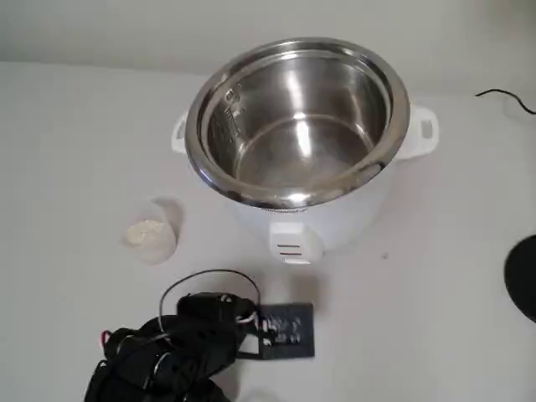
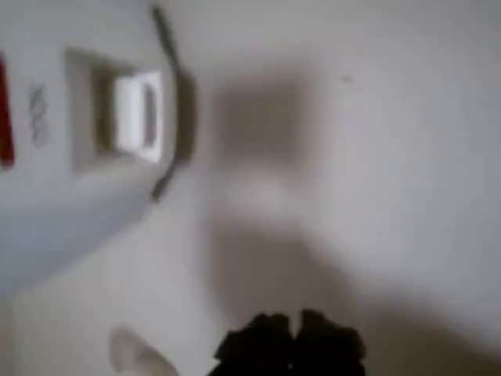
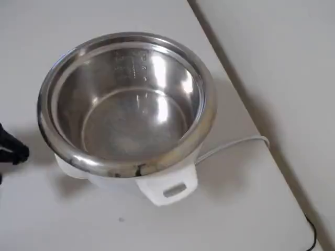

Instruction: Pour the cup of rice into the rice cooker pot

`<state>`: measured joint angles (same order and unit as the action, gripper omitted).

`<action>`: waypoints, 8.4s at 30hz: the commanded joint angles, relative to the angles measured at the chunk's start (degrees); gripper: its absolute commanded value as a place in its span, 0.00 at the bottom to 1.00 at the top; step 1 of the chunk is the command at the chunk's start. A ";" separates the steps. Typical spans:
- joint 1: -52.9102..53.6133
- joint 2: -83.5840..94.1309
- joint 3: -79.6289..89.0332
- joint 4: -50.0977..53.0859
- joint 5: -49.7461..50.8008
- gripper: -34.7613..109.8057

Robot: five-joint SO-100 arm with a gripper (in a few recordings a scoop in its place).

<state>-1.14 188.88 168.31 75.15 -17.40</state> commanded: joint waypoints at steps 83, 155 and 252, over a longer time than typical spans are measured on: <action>-33.40 -140.10 -23.55 -174.90 -66.88 0.68; -32.87 -66.71 -34.28 -103.01 -63.19 0.24; -35.33 -71.63 -83.14 -26.54 -28.48 0.24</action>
<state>-31.73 113.12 87.19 46.14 -37.88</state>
